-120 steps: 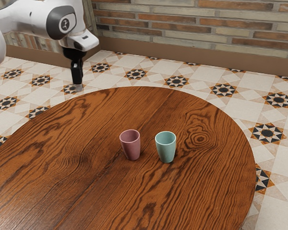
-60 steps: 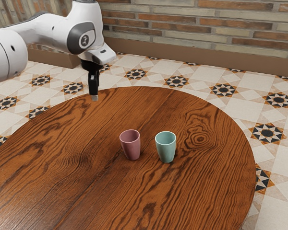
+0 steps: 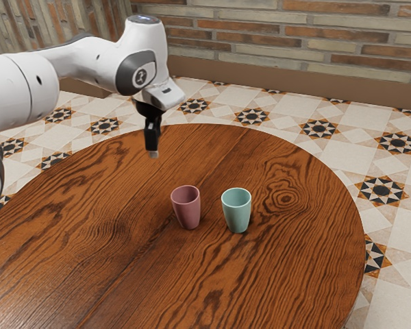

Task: Place the left cup onto the right cup

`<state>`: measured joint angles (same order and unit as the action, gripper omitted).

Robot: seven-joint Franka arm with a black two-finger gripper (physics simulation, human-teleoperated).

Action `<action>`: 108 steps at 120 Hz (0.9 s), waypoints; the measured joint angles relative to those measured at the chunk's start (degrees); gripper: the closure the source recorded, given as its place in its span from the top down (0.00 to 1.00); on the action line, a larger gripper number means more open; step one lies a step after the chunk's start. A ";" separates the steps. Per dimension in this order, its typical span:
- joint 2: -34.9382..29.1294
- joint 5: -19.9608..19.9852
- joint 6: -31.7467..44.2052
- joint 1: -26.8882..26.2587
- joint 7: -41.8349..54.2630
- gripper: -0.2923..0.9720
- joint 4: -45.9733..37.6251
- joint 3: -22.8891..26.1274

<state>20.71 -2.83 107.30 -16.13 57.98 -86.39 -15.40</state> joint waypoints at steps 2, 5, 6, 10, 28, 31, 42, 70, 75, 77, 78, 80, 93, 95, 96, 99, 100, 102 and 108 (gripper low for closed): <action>0.12 0.00 0.10 -0.01 -0.01 0.77 -0.03 0.01; 0.33 0.01 0.27 -0.03 -0.02 0.77 -0.06 0.01; 0.44 0.01 0.32 -0.03 -0.02 0.77 -0.06 0.01; 0.83 0.01 0.53 -0.05 0.00 0.77 -0.04 0.02; 2.86 0.05 1.98 -0.13 0.32 0.77 0.23 0.06; 3.17 0.06 2.25 -0.15 0.40 0.77 0.34 0.08; 4.04 0.09 3.25 -0.87 0.74 0.77 0.66 0.11; 5.57 0.13 5.48 -2.14 1.53 0.77 0.92 0.11; 5.81 0.15 5.77 -2.25 1.65 0.77 0.93 0.11; 5.87 0.15 5.88 -2.27 1.69 0.77 0.93 0.11; 5.91 0.16 5.93 -2.28 1.72 0.77 0.93 0.11; 5.98 0.16 6.04 -2.31 1.76 0.77 0.93 0.11; 6.94 0.15 6.60 -2.56 2.05 0.77 1.46 0.19; 7.05 0.14 6.69 -2.59 2.10 0.77 1.51 0.19; 7.10 0.14 6.73 -2.60 2.12 0.77 1.53 0.19; 7.29 0.14 6.84 -2.64 2.18 0.77 1.59 0.20; 7.38 0.13 6.89 -2.65 2.20 0.77 1.63 0.20; 7.58 0.14 6.97 -2.67 2.24 0.77 1.79 0.20; 8.23 0.16 7.18 -2.68 2.38 0.77 2.41 0.20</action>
<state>28.94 -2.68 114.48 -18.81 60.36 -83.98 -15.20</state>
